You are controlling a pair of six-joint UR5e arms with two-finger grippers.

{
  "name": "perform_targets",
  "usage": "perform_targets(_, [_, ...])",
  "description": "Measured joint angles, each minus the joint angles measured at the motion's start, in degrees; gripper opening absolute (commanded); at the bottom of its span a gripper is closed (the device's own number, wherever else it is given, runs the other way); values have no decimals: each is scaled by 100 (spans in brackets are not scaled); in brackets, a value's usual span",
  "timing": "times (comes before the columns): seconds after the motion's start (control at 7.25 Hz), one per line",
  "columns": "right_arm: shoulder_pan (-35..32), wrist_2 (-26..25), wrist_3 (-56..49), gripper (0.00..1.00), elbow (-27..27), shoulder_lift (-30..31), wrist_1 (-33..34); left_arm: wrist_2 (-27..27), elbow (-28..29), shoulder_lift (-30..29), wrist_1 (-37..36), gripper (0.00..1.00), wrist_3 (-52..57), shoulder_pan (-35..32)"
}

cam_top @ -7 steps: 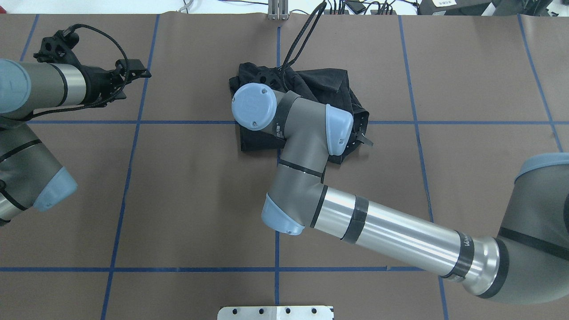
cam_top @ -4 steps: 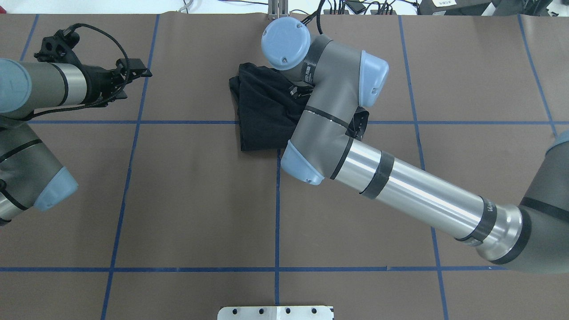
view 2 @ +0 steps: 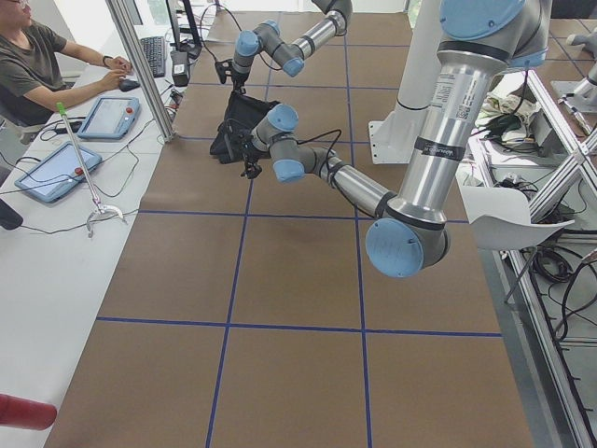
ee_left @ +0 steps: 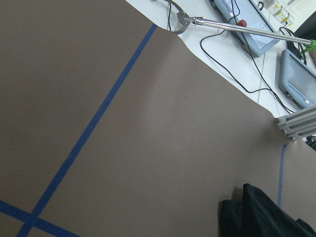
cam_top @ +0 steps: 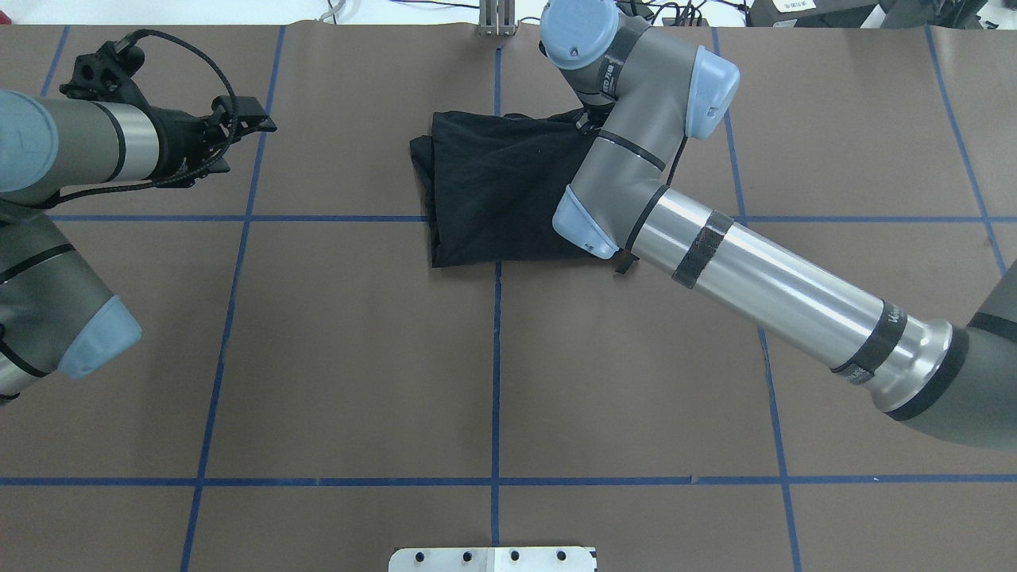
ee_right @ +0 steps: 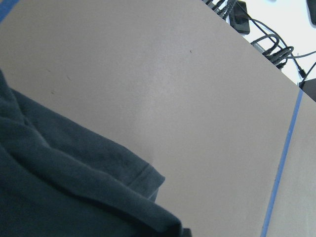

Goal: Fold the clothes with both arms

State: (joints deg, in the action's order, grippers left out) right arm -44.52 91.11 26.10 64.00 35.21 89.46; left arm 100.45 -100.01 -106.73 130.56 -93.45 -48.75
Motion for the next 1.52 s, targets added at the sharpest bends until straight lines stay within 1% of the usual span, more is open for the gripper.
perform_targets(0.14, [-94,47,-88,35,-333,-21,-307,-4,-36,-9,-55,100,-4,3])
perform_targets(0.28, [-167,111,-169,99,-698,-66,-661,-6,-48,-12,-74,100,-8,3])
perform_targets(0.41, [-235,177,-231,100,-980,-135,-935,-7,-51,-12,-80,100,-12,0])
perform_targets(0.55, [-343,380,-415,100,-1117,-203,-1073,-7,-53,-10,-83,100,-14,-2])
perform_targets(0.69, [-447,672,-646,100,-1063,-228,-1098,-8,-54,-7,-83,100,-15,-2])
perform_targets(0.83, [-505,870,-760,100,-828,-214,-984,-10,-54,-8,-83,100,-15,-2])
perform_targets(0.96, [-529,959,-795,100,-461,-109,-802,-13,-54,-11,-84,100,-13,-1])
perform_targets(1.24, [-450,997,-782,100,566,533,-590,-16,-58,-14,-84,100,-11,3])
perform_targets(1.38, [-391,1031,-707,100,1073,795,-364,-12,-58,-15,-84,100,0,3])
perform_targets(1.52, [-346,1135,-502,100,1551,965,0,2,-82,-9,-84,100,72,0])
